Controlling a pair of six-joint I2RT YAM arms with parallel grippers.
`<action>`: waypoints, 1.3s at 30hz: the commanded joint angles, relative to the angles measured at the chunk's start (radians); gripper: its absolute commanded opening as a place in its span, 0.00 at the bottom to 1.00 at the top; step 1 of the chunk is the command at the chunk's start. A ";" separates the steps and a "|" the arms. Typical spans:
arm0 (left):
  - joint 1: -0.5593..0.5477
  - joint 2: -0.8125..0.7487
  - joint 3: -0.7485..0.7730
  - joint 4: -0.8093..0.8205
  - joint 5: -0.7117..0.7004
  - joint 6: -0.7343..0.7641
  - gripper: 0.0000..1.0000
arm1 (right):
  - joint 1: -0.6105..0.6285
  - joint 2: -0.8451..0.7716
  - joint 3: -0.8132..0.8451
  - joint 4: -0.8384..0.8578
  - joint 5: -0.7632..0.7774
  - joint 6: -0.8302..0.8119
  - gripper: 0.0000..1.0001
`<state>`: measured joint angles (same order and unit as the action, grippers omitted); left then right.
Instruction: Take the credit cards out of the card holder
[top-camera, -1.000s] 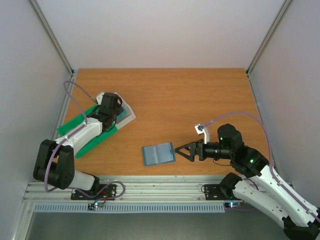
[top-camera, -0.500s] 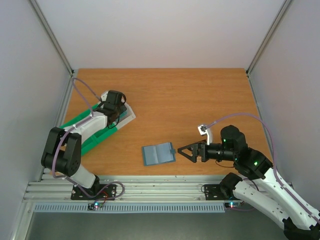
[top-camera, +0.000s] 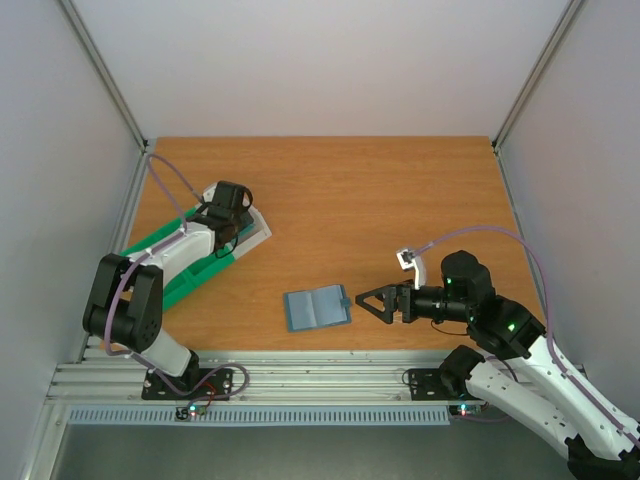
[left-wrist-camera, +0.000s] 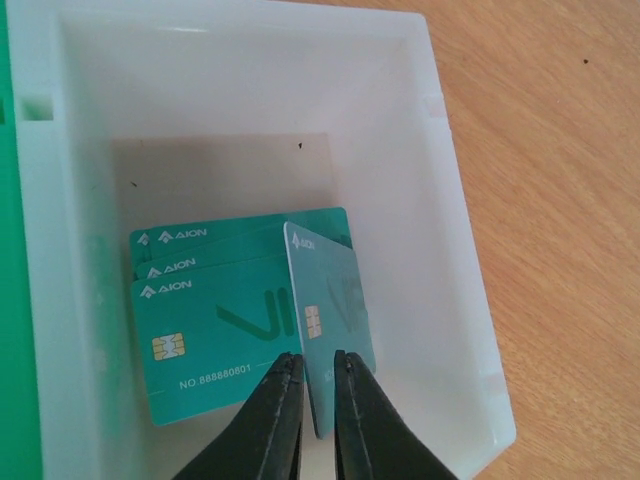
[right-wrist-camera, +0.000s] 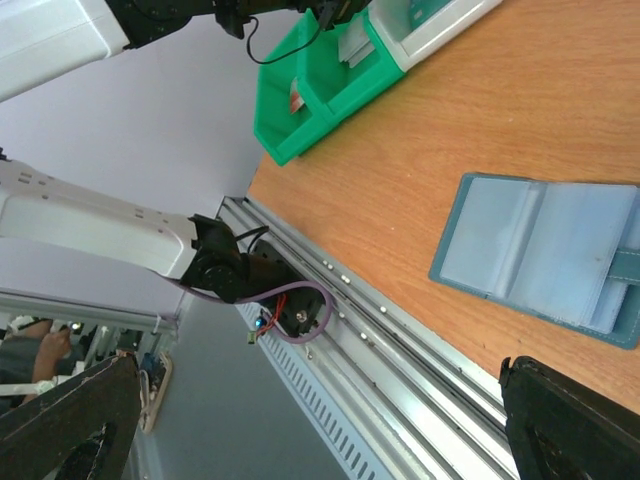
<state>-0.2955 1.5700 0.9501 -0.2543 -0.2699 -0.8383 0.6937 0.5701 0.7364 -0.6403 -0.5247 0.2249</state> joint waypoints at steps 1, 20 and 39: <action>0.006 -0.014 0.036 -0.027 -0.023 0.021 0.12 | -0.005 -0.003 -0.008 -0.010 0.021 0.019 0.99; 0.004 -0.269 0.054 -0.173 0.041 0.104 0.52 | -0.005 0.035 0.014 -0.060 0.051 0.017 0.99; 0.006 -0.791 0.131 -0.564 0.591 0.353 0.99 | -0.005 0.173 0.326 -0.380 0.419 -0.047 0.99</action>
<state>-0.2958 0.8585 1.0237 -0.7097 0.1631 -0.5579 0.6937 0.7082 1.0111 -0.9329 -0.2146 0.1745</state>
